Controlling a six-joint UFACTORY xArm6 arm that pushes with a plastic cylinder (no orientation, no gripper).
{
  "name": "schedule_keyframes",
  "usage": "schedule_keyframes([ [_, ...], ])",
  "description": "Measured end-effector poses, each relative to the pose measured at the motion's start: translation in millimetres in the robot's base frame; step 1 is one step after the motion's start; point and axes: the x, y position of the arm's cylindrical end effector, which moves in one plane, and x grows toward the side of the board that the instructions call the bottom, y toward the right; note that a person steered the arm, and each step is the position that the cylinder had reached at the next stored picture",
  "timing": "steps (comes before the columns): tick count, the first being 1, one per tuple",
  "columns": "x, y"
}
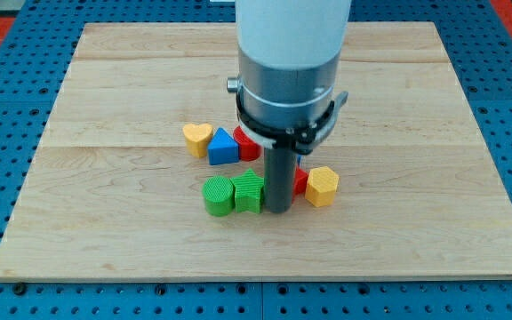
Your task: Place yellow hexagon on horizontally right to green star
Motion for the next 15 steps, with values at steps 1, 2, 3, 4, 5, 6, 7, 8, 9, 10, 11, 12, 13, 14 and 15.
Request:
schedule_keyframes([
  [1, -24.4, 7.3],
  [2, -56.0, 7.3],
  [3, -66.7, -15.6],
  [4, -43.5, -54.9],
  [5, -36.5, -38.9],
  [6, -34.2, -12.3],
  [7, -27.5, -14.5],
  [8, -18.7, -20.3],
  [9, -53.5, 0.9],
  [10, -48.8, 38.0],
  [11, -24.5, 38.0],
  [12, -12.5, 41.0],
  [13, -13.2, 43.9],
  [14, -12.6, 43.9],
  [15, -30.7, 59.9],
])
